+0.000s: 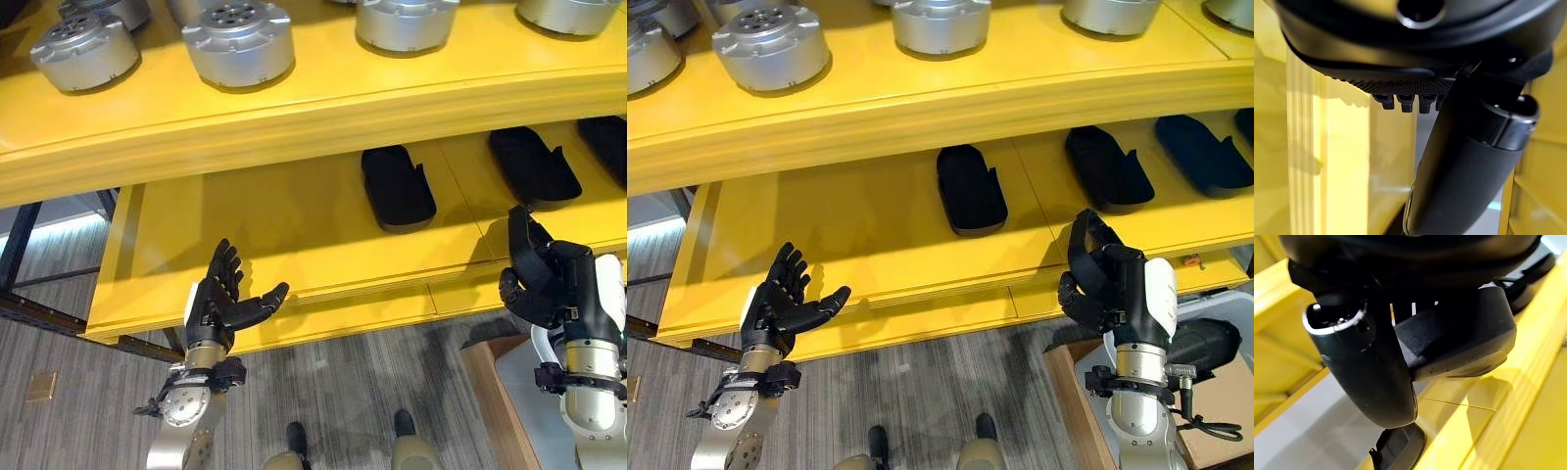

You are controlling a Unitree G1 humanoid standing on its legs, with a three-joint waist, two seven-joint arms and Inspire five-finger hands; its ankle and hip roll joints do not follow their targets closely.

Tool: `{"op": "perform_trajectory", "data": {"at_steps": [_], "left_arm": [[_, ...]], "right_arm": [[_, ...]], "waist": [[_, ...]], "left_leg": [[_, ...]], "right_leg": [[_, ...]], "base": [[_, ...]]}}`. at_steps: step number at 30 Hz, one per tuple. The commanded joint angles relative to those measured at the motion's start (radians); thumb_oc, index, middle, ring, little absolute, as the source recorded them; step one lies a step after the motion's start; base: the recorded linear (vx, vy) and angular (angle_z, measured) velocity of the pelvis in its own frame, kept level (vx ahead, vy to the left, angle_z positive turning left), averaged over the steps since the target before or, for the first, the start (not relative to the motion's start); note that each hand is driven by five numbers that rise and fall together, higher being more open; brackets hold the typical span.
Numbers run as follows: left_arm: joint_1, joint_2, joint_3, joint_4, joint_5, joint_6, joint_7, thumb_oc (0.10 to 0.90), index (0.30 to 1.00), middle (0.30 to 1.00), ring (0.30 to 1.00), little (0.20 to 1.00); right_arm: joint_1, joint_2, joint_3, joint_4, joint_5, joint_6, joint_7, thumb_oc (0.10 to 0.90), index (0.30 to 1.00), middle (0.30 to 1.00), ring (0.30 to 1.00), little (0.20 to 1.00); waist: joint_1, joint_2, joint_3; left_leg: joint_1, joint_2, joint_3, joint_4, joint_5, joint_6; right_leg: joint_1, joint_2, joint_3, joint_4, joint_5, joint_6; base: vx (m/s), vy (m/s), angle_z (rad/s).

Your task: Move parts from the plastic box to the shelf.

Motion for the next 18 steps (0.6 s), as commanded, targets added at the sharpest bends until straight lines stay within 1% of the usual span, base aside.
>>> {"op": "perform_trajectory", "data": {"at_steps": [1, 4, 5, 7, 11, 14, 18], "left_arm": [[-0.045, 0.046, 0.035, -0.12, 0.009, -0.097, 0.008, 0.9, 1.0, 1.0, 1.0, 1.0], [-0.032, 0.041, 0.048, -0.121, 0.016, -0.094, 0.015, 0.9, 1.0, 1.0, 1.0, 1.0], [-0.032, 0.041, 0.048, -0.122, 0.016, -0.094, 0.015, 0.9, 1.0, 1.0, 1.0, 1.0], [-0.011, 0.037, 0.065, -0.126, 0.028, -0.091, 0.017, 0.9, 1.0, 1.0, 1.0, 1.0], [0.008, 0.032, 0.081, -0.135, 0.043, -0.088, 0.015, 0.9, 1.0, 1.0, 1.0, 1.0], [0.016, 0.028, 0.088, -0.139, 0.048, -0.088, 0.008, 0.9, 1.0, 1.0, 1.0, 1.0], [0.018, 0.021, 0.084, -0.138, 0.045, -0.088, -0.002, 0.9, 1.0, 1.0, 1.0, 1.0]], "right_arm": [[-0.084, -0.069, -0.093, -0.123, -0.03, -0.07, -0.087, 0.4, 0.3, 0.3, 0.3, 0.3], [-0.074, -0.071, -0.105, -0.134, -0.051, -0.07, -0.095, 0.4, 0.3, 0.3, 0.3, 0.3], [-0.073, -0.071, -0.105, -0.135, -0.052, -0.069, -0.095, 0.4, 0.3, 0.3, 0.3, 0.3], [-0.055, -0.075, -0.124, -0.15, -0.078, -0.07, -0.099, 0.4, 0.3, 0.3, 0.3, 0.3], [-0.046, -0.086, -0.156, -0.184, -0.109, -0.076, -0.103, 0.4, 0.3, 0.3, 0.3, 0.3], [-0.057, -0.106, -0.176, -0.211, -0.109, -0.087, -0.101, 0.4, 0.3, 0.3, 0.3, 0.3], [-0.084, -0.145, -0.196, -0.242, -0.11, -0.1, -0.101, 0.4, 0.3, 0.3, 0.3, 0.3]], "waist": [[-0.023, -0.043, -0.125], [-0.022, -0.057, -0.135], [-0.021, -0.057, -0.135], [-0.028, -0.069, -0.144], [-0.03, -0.085, -0.153], [-0.035, -0.095, -0.16], [-0.028, -0.107, -0.171]], "left_leg": [[-0.054, 0.15, 0.068, 0.153, -0.055, -0.041], [-0.043, 0.15, 0.083, 0.154, -0.065, -0.037], [-0.042, 0.15, 0.084, 0.153, -0.065, -0.037], [-0.024, 0.154, 0.105, 0.148, -0.075, -0.031], [0.001, 0.156, 0.131, 0.134, -0.079, -0.024], [0.017, 0.158, 0.148, 0.121, -0.081, -0.021], [0.034, 0.158, 0.16, 0.105, -0.079, -0.019]], "right_leg": [[0.058, -0.053, 0.021, 0.033, -0.062, 0.031], [0.058, -0.057, 0.032, 0.024, -0.053, 0.038], [0.058, -0.058, 0.034, 0.024, -0.052, 0.038], [0.055, -0.056, 0.048, 0.021, -0.043, 0.044], [0.046, -0.053, 0.072, 0.016, -0.033, 0.053], [0.038, -0.05, 0.087, 0.012, -0.023, 0.058], [0.04, -0.049, 0.093, 0.004, -0.016, 0.063]], "base": [[0.04, 0.068, -0.01], [0.04, 0.047, -0.12], [0.03, 0.041, -0.12], [0.04, 0.028, -0.13], [0.02, 0.023, -0.24], [0.01, 0.01, -0.19], [0.02, -0.002, -0.19]]}}
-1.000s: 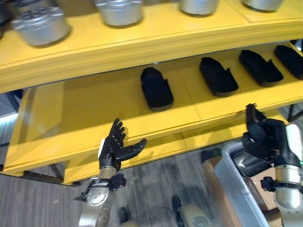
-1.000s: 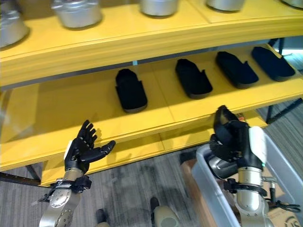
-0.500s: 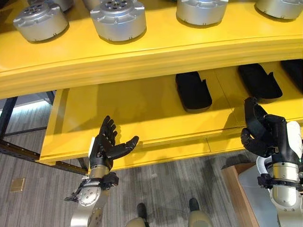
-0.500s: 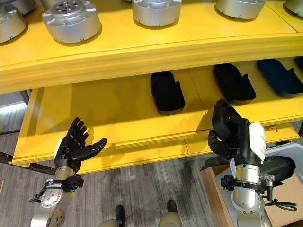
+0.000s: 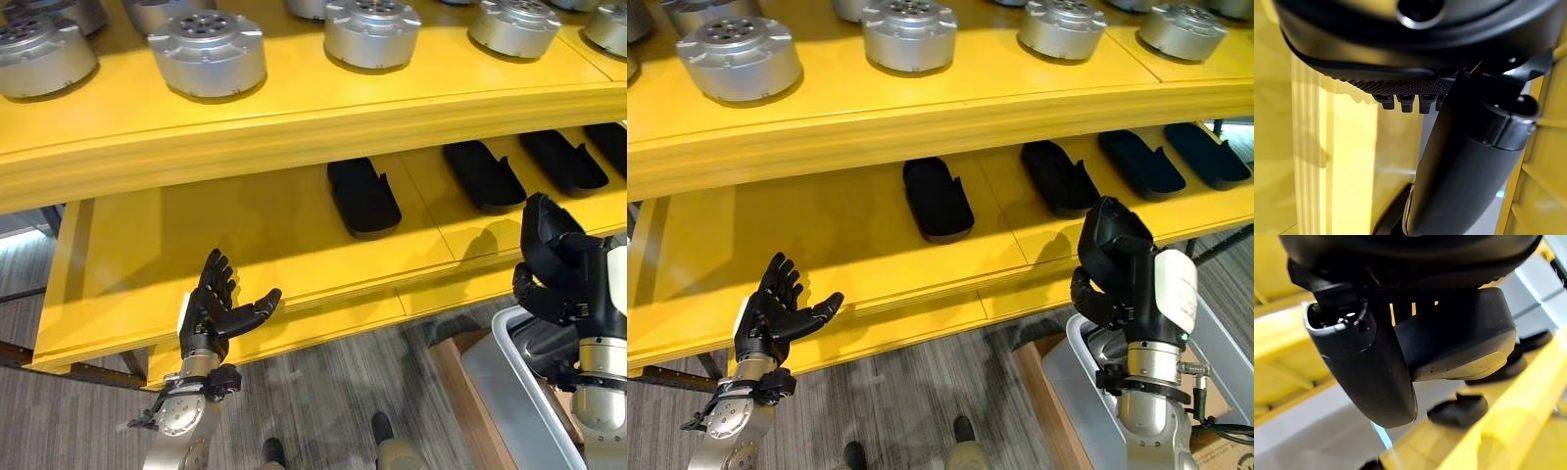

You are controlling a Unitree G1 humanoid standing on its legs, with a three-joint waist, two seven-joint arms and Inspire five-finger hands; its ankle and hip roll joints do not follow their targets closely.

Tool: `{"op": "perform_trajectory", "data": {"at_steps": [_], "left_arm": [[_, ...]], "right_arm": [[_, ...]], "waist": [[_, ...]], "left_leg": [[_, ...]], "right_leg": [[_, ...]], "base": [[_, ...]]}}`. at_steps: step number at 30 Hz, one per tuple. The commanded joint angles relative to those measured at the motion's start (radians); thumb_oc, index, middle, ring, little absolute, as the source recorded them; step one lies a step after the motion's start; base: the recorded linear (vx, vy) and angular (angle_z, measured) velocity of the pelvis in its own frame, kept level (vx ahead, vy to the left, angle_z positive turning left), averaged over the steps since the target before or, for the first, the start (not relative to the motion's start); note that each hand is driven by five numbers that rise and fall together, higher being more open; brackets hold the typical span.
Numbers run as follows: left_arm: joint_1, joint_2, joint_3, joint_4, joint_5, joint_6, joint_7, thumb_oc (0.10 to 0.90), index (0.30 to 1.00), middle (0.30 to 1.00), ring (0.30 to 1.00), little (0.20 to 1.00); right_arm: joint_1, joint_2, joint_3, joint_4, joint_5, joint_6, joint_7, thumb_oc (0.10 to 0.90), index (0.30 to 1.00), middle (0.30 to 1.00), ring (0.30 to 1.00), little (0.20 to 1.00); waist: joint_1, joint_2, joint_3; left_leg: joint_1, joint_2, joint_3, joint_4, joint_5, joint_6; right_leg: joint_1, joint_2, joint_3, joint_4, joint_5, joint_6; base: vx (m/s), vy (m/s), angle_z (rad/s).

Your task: Move parts from the plastic box to the shelf.

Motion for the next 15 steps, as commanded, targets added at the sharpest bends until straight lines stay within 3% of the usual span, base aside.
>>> {"op": "perform_trajectory", "data": {"at_steps": [1, 8, 15], "left_arm": [[-0.03, 0.035, 0.062, -0.135, 0.035, -0.089, -0.02, 0.9, 1.0, 1.0, 1.0, 1.0], [-0.041, 0.04, 0.043, -0.124, 0.01, -0.089, -0.032, 0.9, 1.0, 1.0, 1.0, 1.0], [-0.044, 0.062, 0.027, -0.119, -0.015, -0.086, -0.039, 0.9, 1.0, 1.0, 1.0, 1.0]], "right_arm": [[-0.109, -0.13, -0.114, -0.154, -0.012, -0.103, -0.1, 0.4, 0.3, 0.3, 0.3, 0.3], [-0.169, -0.249, -0.094, -0.153, 0.005, -0.11, -0.07, 0.4, 0.3, 0.3, 0.3, 0.3], [-0.232, -0.389, 0.022, -0.064, 0.059, -0.095, 0.015, 0.4, 0.3, 0.3, 0.3, 0.3]], "waist": [[0.002, -0.034, -0.147], [0.03, -0.044, -0.152], [0.075, -0.05, -0.141]], "left_leg": [[-0.022, 0.123, 0.052, 0.107, -0.054, -0.013], [-0.028, 0.125, 0.029, 0.092, -0.046, -0.018], [-0.033, 0.13, -0.002, 0.077, -0.027, -0.026]], "right_leg": [[0.036, -0.08, 0.0, 0.046, -0.047, 0.066], [0.052, -0.081, -0.033, 0.04, -0.052, 0.062], [0.074, -0.074, -0.068, 0.043, -0.063, 0.049]], "base": [[0.02, 0.002, -0.17], [0.0, -0.015, 0.05], [0.0, -0.031, 0.14]]}}
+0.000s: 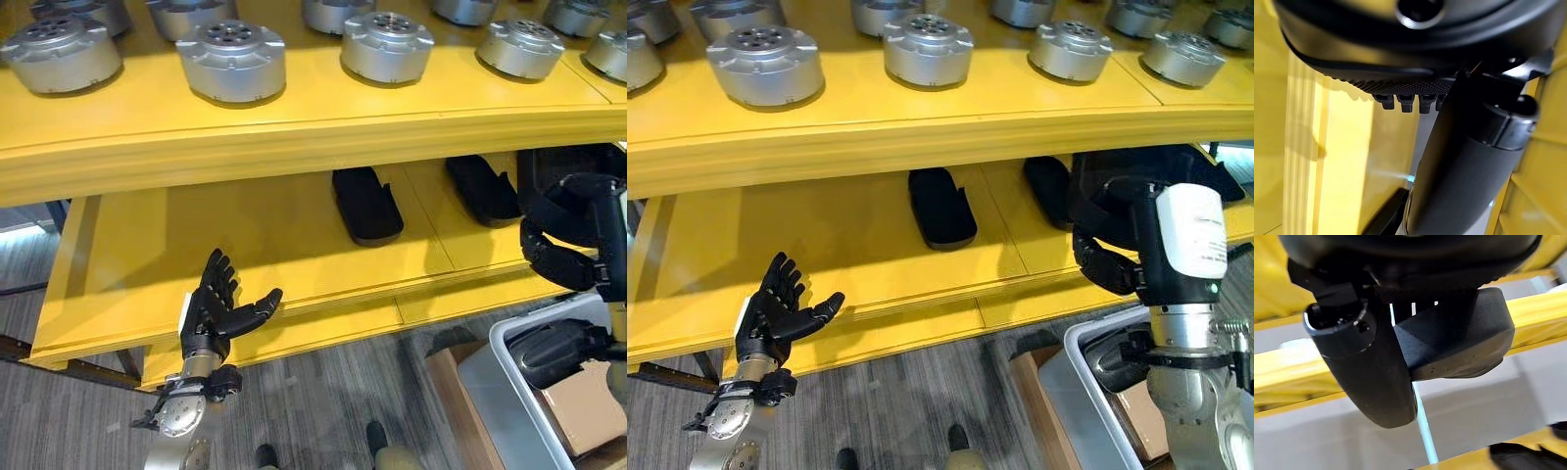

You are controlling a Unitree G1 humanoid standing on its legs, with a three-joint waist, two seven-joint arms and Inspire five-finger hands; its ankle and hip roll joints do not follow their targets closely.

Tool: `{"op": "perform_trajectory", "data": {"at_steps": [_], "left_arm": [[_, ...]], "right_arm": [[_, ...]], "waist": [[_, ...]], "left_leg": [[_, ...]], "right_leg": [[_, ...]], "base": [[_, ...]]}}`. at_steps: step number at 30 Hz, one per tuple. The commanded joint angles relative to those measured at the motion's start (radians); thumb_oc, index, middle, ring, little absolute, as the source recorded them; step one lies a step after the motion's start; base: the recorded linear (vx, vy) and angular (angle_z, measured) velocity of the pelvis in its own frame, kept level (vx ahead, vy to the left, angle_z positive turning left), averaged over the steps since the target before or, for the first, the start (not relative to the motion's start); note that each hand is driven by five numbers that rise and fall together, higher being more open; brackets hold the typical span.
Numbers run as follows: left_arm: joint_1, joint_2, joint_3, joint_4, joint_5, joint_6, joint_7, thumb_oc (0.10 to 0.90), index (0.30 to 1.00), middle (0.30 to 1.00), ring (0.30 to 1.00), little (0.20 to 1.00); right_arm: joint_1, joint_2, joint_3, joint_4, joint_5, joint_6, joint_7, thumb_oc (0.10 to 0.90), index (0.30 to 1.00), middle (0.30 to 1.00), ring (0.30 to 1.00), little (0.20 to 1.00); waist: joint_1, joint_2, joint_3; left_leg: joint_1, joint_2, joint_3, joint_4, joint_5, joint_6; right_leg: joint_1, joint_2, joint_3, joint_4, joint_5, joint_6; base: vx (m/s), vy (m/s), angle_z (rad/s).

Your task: Move parts from the plastic box to the shelf.

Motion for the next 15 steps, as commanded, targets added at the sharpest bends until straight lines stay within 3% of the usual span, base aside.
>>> {"op": "perform_trajectory", "data": {"at_steps": [1, 6, 15], "left_arm": [[-0.044, 0.064, 0.028, -0.116, -0.007, -0.086, -0.03, 0.9, 1.0, 1.0, 1.0, 1.0], [-0.044, 0.075, 0.019, -0.108, -0.022, -0.08, -0.033, 0.9, 1.0, 1.0, 1.0, 1.0], [-0.05, 0.09, 0.01, -0.107, -0.041, -0.08, -0.03, 0.9, 1.0, 1.0, 1.0, 1.0]], "right_arm": [[-0.164, -0.11, 0.004, 0.013, 0.067, -0.041, -0.012, 0.4, 0.3, 0.3, 0.3, 0.3], [-0.245, -0.166, 0.095, 0.067, 0.093, -0.027, 0.029, 0.4, 0.3, 0.3, 0.3, 0.3], [-0.391, -0.179, 0.223, 0.121, 0.064, -0.004, 0.04, 0.4, 0.3, 0.3, 0.3, 0.3]], "waist": [[0.041, -0.029, -0.111], [0.072, -0.021, -0.099], [0.114, 0.004, -0.084]], "left_leg": [[-0.028, 0.129, 0.036, 0.078, -0.028, -0.023], [-0.037, 0.125, 0.009, 0.067, -0.013, -0.028], [-0.064, 0.113, -0.038, 0.045, 0.018, -0.036]], "right_leg": [[0.036, -0.074, -0.028, 0.079, -0.073, 0.049], [0.05, -0.073, -0.058, 0.079, -0.083, 0.044], [0.076, -0.079, -0.127, 0.079, -0.096, 0.037]], "base": [[0.0, -0.039, 0.21], [0.0, -0.037, 0.17], [0.0, -0.035, 0.22]]}}
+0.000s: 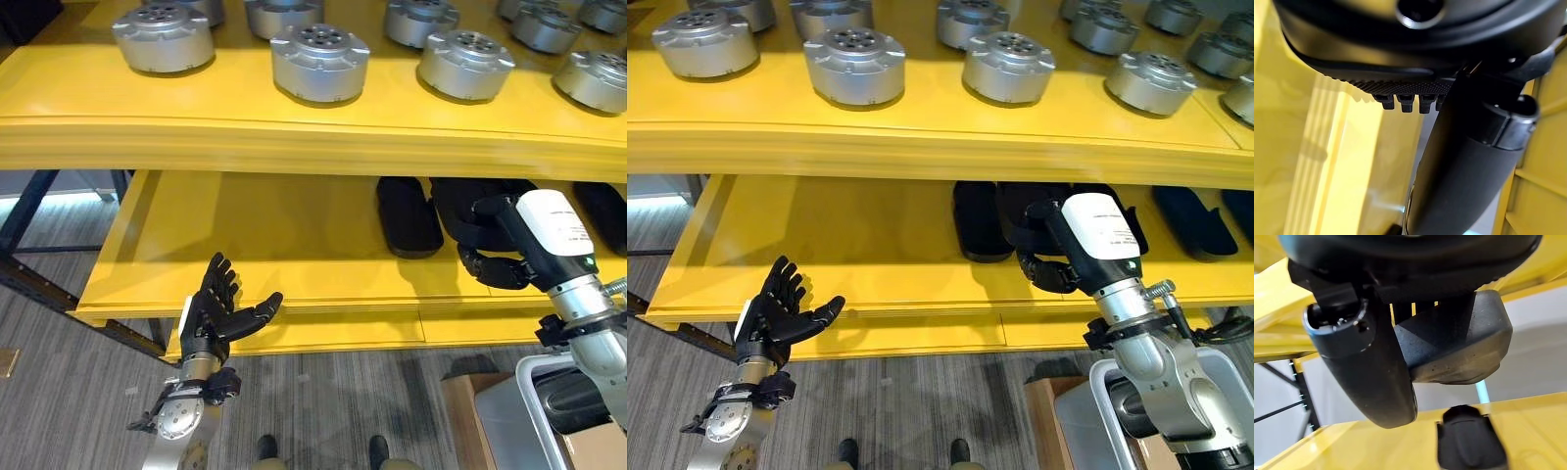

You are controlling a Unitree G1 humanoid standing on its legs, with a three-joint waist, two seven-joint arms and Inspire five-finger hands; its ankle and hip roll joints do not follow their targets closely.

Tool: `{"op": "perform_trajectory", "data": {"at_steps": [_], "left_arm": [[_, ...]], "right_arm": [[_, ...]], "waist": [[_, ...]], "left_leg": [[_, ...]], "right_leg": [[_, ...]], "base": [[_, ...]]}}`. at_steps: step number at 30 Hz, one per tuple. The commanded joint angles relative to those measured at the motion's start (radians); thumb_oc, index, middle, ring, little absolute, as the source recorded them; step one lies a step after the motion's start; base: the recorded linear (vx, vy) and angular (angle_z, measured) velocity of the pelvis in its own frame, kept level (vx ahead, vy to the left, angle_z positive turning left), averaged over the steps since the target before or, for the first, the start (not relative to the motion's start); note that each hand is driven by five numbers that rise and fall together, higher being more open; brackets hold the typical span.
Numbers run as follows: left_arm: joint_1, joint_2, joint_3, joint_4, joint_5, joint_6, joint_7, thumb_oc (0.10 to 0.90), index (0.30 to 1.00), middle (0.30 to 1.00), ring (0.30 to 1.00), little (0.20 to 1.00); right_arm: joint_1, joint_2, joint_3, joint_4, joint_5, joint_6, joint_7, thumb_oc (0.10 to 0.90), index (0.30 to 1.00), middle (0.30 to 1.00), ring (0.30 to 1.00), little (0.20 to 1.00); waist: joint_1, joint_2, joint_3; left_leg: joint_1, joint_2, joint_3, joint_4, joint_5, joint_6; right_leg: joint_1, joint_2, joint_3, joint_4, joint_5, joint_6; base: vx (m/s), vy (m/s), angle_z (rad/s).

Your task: Move parts from the plastic box to the shelf.

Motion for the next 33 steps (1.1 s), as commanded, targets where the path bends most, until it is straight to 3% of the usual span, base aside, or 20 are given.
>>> {"op": "perform_trajectory", "data": {"at_steps": [1, 10, 23, 33], "left_arm": [[-0.067, 0.079, 0.011, -0.11, -0.039, -0.082, -0.017, 0.9, 1.0, 1.0, 1.0, 1.0], [-0.081, 0.082, -0.012, -0.116, -0.057, -0.085, -0.01, 0.9, 1.0, 1.0, 1.0, 1.0], [-0.098, 0.109, -0.024, -0.121, -0.085, -0.088, 0.012, 0.9, 1.0, 1.0, 1.0, 1.0], [-0.124, 0.151, -0.036, -0.113, -0.109, -0.112, 0.031, 0.9, 1.0, 1.0, 1.0, 1.0]], "right_arm": [[-0.226, -0.069, -0.02, -0.006, 0.034, -0.02, -0.081, 0.4, 0.3, 0.3, 0.3, 0.3], [-0.411, -0.025, 0.126, 0.053, 0.017, 0.008, -0.087, 0.4, 0.3, 0.3, 0.3, 0.3], [-0.674, 0.085, 0.302, 0.174, 0.04, 0.056, -0.114, 0.4, 0.3, 0.3, 0.3, 0.3], [-0.897, 0.19, 0.396, 0.399, 0.119, 0.101, -0.179, 0.4, 0.3, 0.3, 0.3, 0.3]], "waist": [[0.037, 0.002, -0.072], [0.07, 0.015, -0.063], [0.111, 0.018, -0.039], [0.155, 0.036, 0.047]], "left_leg": [[-0.018, 0.119, 0.058, 0.043, 0.001, -0.03], [-0.043, 0.104, 0.02, 0.046, 0.009, -0.029], [-0.079, 0.094, -0.011, 0.087, -0.004, -0.021], [-0.174, 0.084, -0.047, 0.197, -0.032, -0.009]], "right_leg": [[0.042, -0.078, -0.029, 0.115, -0.096, 0.039], [0.065, -0.084, -0.082, 0.117, -0.107, 0.036], [0.062, -0.089, -0.098, 0.137, -0.121, 0.026], [-0.029, -0.094, -0.086, 0.242, -0.144, 0.013]], "base": [[0.0, -0.034, 0.22], [-0.01, -0.016, 0.18], [-0.03, -0.007, 0.07], [-0.1, 0.014, 0.08]]}}
